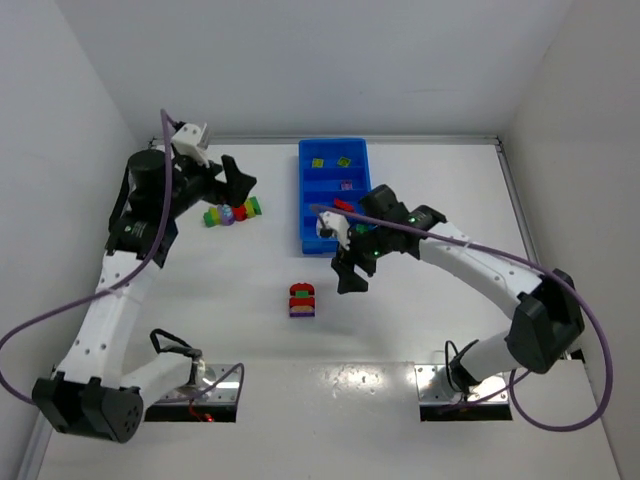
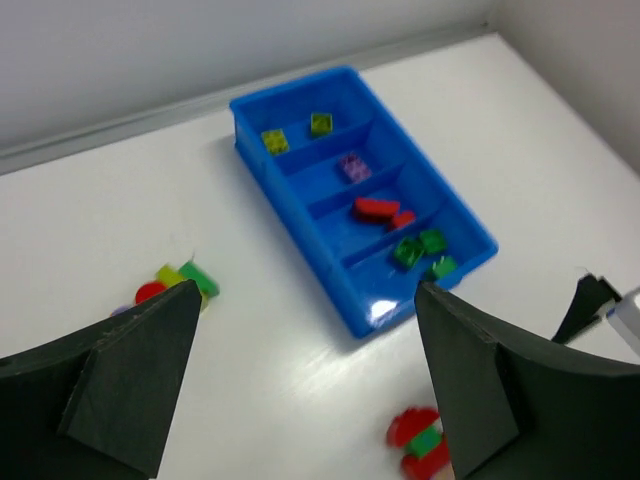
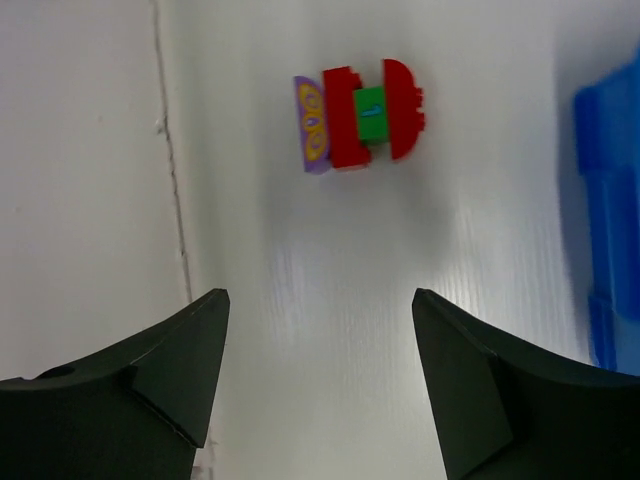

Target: Sort the legos into containers by color

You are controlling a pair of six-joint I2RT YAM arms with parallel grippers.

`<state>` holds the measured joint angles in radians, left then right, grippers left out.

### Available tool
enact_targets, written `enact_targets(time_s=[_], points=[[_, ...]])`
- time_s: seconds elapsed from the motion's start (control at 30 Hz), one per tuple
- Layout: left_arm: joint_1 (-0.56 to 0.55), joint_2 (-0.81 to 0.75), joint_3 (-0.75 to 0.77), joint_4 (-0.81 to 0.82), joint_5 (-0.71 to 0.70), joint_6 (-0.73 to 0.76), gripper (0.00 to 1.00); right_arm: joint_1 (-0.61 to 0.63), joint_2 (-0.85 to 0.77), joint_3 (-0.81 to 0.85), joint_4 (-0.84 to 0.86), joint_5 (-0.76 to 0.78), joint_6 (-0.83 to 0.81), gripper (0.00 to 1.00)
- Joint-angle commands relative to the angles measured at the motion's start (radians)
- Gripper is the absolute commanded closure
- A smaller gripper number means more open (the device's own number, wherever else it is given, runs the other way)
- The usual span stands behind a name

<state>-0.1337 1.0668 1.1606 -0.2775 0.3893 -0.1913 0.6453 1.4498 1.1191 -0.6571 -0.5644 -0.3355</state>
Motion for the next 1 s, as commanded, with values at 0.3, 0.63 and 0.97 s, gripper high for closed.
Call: enact_targets(time_s=[0.3, 0.63, 0.97], points=[[0.135, -0.074, -0.035, -0.4, 0.293, 0.279, 0.01, 0.056, 0.098, 0.042, -0.244, -0.086, -1.321, 0.27], [0.356, 0.036, -0.025, -0.42, 0.566, 0.279, 0.01, 0.046, 0.324, 0.192, -0.264, -0.205, -1.818, 0.47], [0.499, 0.073, -0.044, -0.442, 0.675, 0.303, 0.01, 0.094, 0.603, 0.57, -0.691, -0.123, -2.122, 0.49]])
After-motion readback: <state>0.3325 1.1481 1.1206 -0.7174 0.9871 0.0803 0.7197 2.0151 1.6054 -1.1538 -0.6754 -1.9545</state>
